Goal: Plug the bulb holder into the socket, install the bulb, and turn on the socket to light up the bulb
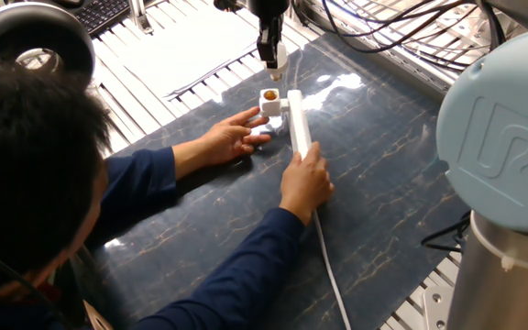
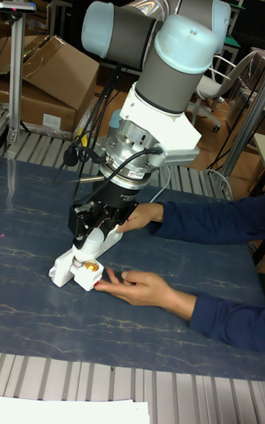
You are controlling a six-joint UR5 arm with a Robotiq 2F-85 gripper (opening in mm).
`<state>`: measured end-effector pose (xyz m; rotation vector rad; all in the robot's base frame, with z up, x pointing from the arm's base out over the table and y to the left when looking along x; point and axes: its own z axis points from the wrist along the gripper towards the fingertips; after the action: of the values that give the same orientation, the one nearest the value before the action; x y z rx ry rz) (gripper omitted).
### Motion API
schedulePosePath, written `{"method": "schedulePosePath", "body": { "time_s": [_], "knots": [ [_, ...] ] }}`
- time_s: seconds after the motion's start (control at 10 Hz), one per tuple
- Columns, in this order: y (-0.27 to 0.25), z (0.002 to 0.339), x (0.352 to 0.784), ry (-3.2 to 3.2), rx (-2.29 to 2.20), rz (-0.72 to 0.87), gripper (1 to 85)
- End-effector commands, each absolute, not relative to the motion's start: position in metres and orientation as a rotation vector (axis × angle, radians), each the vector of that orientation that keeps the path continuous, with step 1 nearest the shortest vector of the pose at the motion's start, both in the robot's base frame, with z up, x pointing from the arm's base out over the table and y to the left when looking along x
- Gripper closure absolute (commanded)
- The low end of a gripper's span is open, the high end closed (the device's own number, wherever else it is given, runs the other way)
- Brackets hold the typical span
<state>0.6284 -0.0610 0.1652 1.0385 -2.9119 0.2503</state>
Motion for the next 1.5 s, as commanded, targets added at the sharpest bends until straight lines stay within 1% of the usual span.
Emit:
{"method": "schedulePosePath", "body": {
  "time_s": [0.0,0.5,1.4],
  "knots": [
    [-0.0559,0.1683,0.6249,-2.91,1.051,0.217,84.7],
    [-0.063,0.1697,0.6213,-2.895,1.024,0.25,84.7],
    [-0.0615,0.1695,0.6204,-2.897,1.035,0.237,84.7]
  ]
}}
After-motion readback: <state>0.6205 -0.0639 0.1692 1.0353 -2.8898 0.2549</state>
